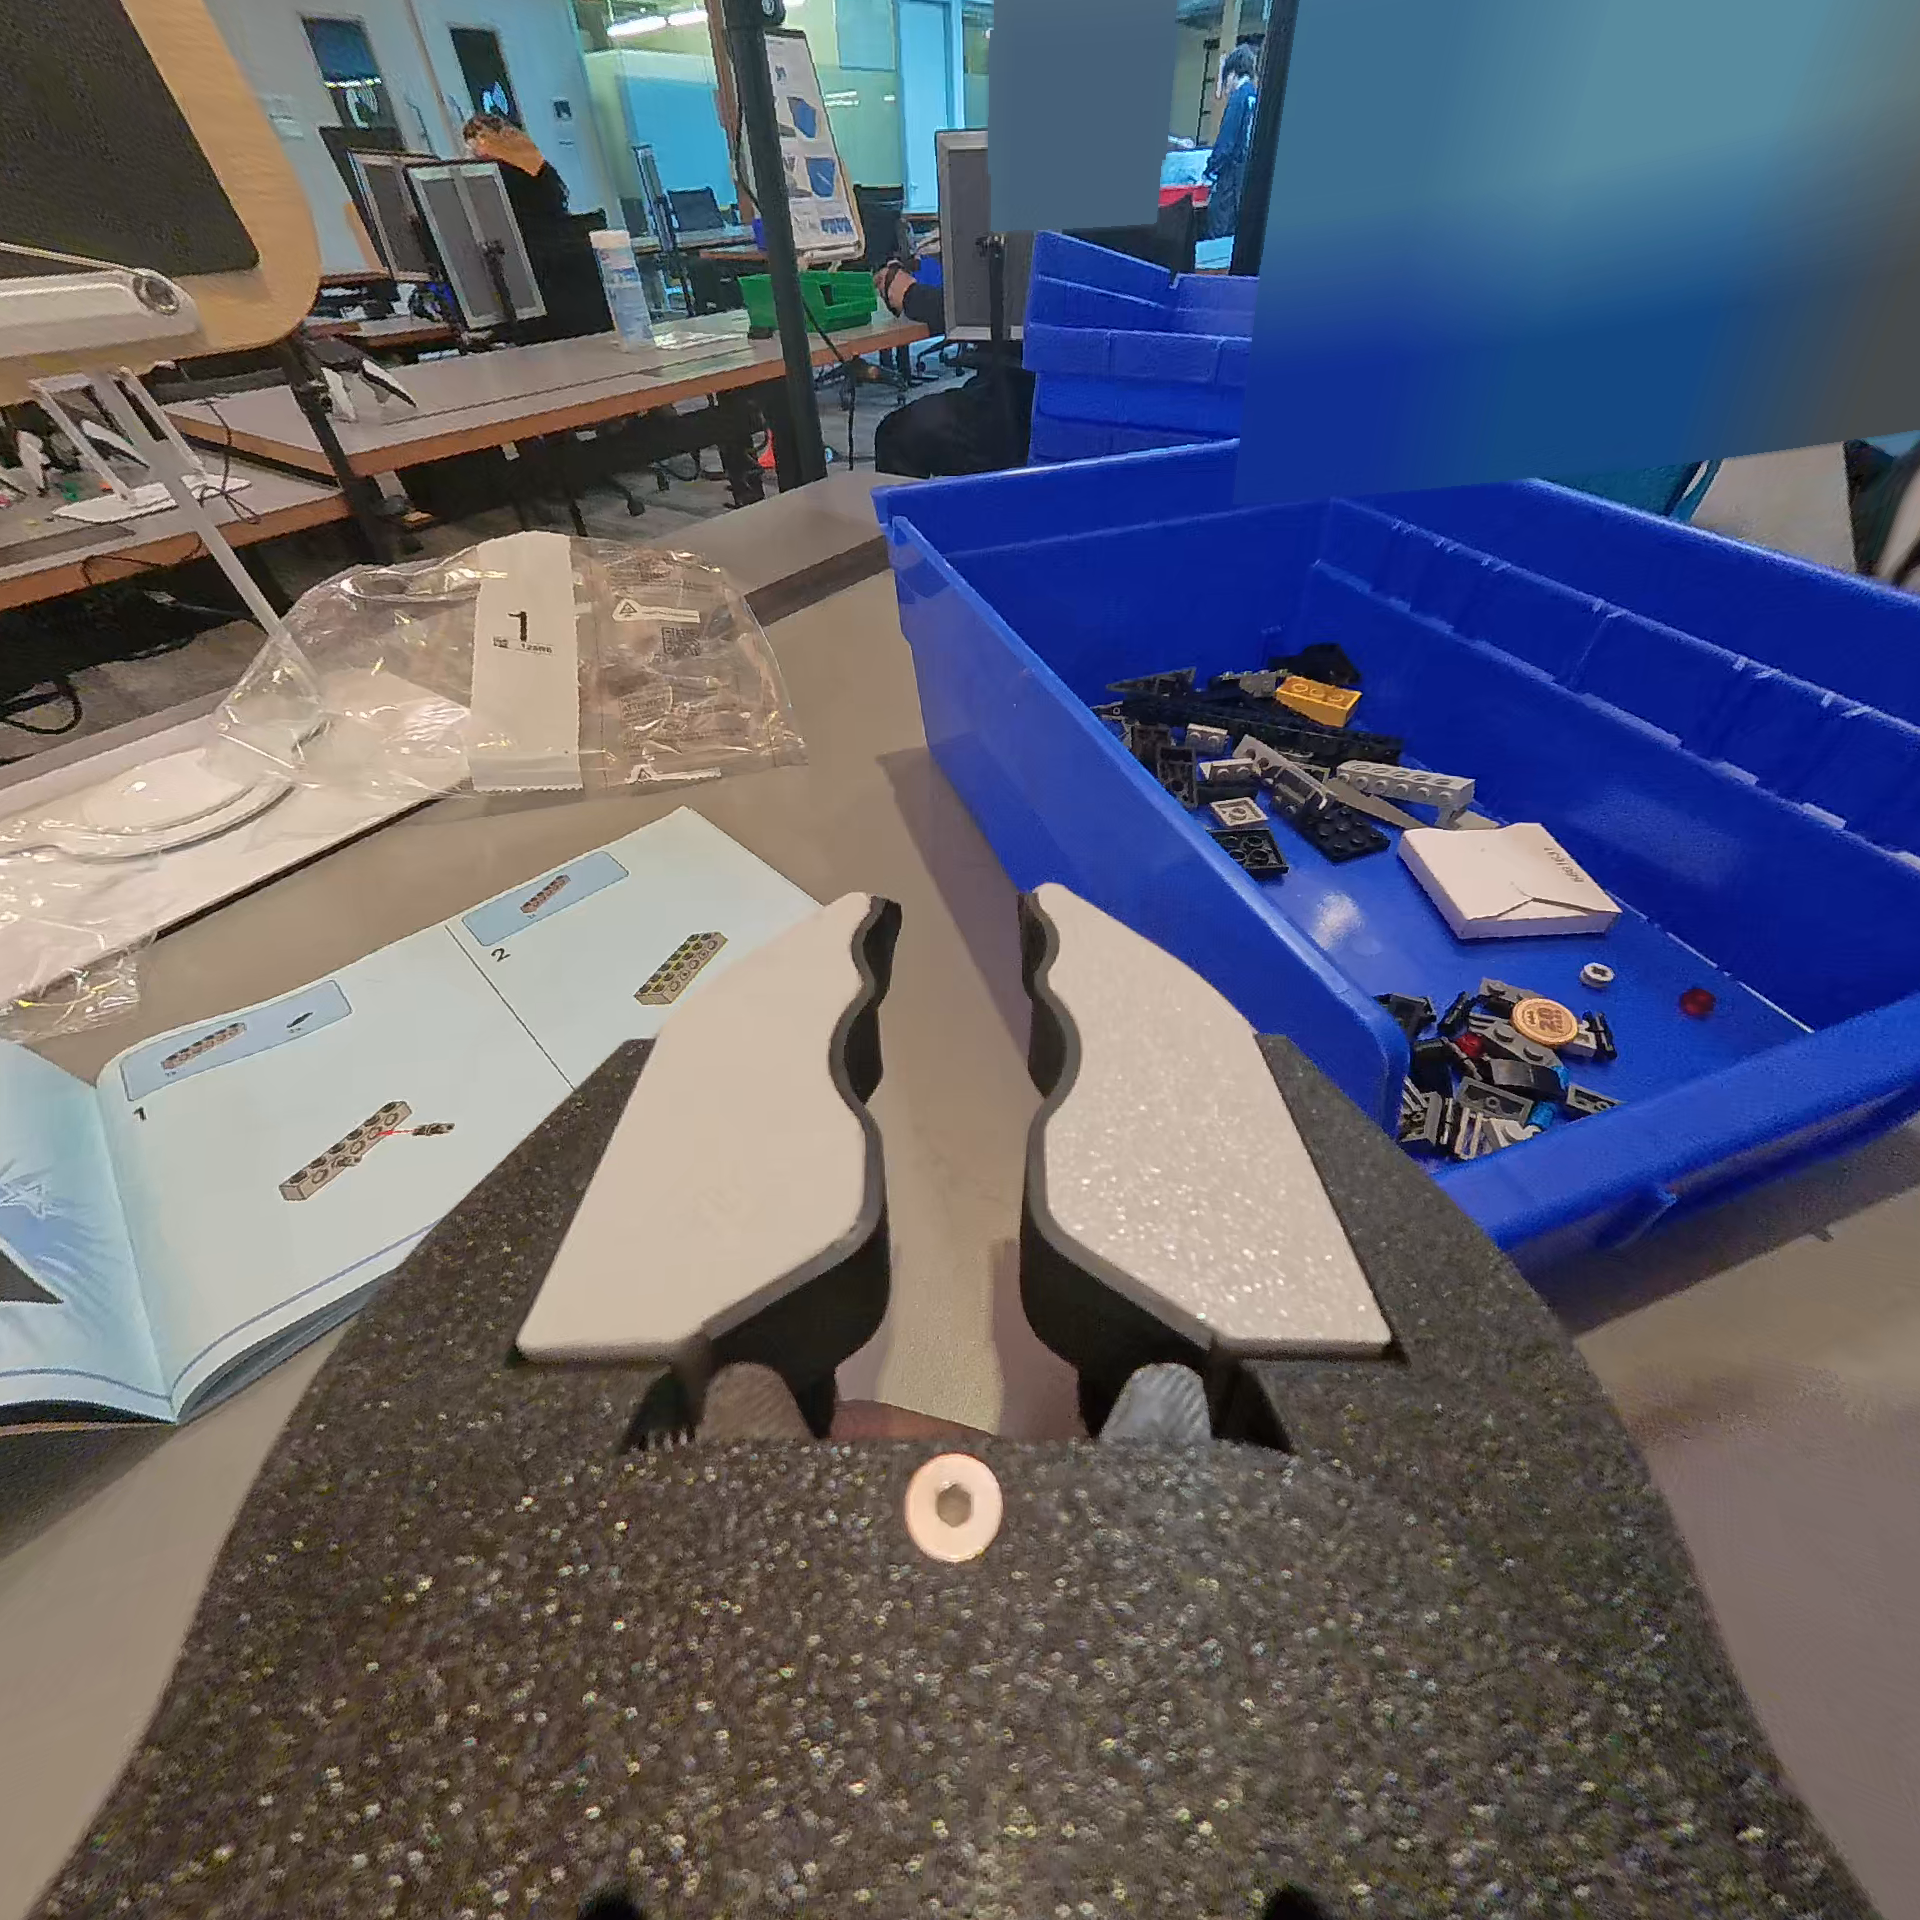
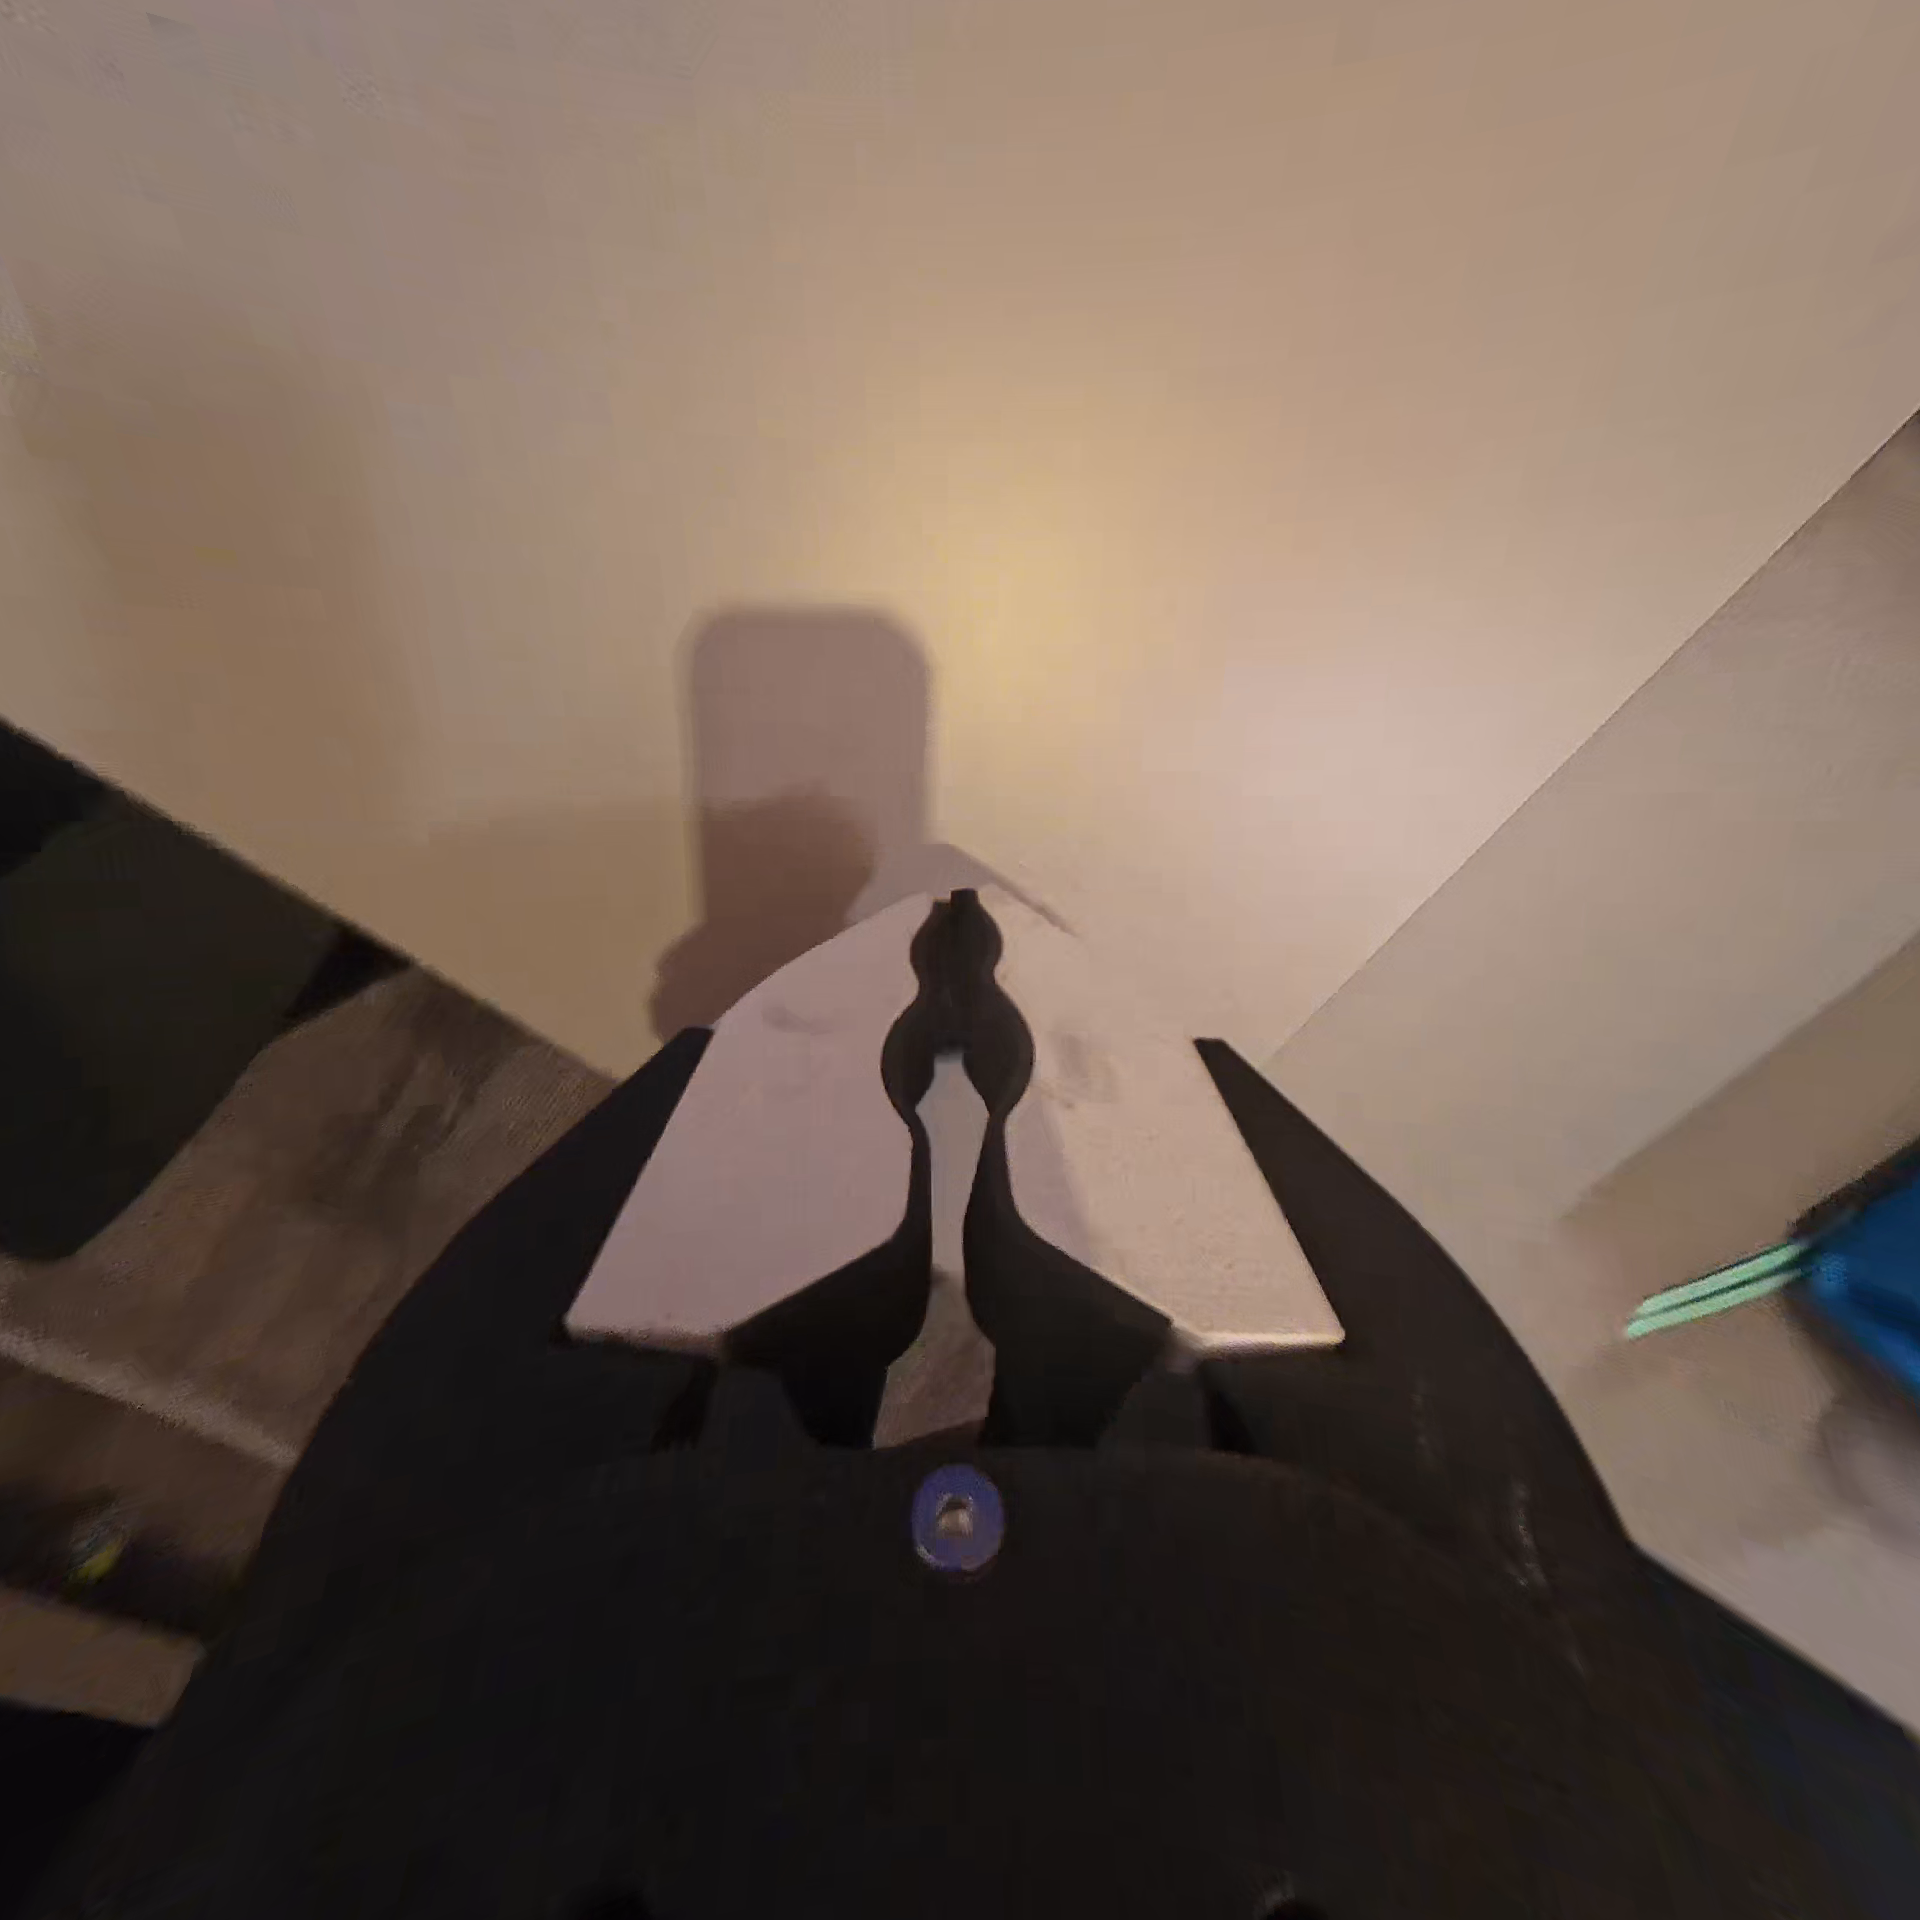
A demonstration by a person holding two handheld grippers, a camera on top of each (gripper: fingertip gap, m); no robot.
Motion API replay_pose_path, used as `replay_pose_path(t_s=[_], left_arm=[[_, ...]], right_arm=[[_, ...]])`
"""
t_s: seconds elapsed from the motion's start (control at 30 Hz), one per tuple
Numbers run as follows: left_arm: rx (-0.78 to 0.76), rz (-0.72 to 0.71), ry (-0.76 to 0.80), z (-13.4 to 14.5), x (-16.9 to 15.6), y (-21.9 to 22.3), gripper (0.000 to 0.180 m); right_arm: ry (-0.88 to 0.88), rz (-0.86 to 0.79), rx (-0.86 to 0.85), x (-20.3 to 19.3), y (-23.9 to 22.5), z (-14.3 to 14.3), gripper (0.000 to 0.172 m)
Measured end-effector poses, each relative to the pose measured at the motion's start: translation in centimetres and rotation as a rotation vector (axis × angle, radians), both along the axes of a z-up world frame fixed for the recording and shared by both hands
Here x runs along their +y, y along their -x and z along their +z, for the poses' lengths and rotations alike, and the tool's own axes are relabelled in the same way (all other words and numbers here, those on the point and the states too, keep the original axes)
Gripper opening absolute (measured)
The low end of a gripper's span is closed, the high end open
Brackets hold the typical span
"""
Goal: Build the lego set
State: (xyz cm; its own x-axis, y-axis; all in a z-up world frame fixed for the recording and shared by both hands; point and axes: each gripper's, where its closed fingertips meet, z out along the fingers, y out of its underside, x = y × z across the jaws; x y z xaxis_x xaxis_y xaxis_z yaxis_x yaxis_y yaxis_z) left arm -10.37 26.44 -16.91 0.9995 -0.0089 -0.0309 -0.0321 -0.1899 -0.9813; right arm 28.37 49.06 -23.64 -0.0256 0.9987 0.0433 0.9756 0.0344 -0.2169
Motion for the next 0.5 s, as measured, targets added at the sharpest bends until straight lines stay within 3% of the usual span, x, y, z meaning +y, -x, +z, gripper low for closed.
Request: replay_pose_path(t_s=[0.23, 0.5], left_arm=[[0.021, 0.002, 0.002, 0.0, 0.1, -0.2, 0.024], [0.042, -0.002, 0.001, -0.1, 0.1, -0.5, 0.024]], right_arm=[[0.097, -0.024, -0.117, -1.0, -3.9, -2.6, 0.0], [0.123, -0.016, -0.112, -0.7, -3.5, -3.3, 0.0]])
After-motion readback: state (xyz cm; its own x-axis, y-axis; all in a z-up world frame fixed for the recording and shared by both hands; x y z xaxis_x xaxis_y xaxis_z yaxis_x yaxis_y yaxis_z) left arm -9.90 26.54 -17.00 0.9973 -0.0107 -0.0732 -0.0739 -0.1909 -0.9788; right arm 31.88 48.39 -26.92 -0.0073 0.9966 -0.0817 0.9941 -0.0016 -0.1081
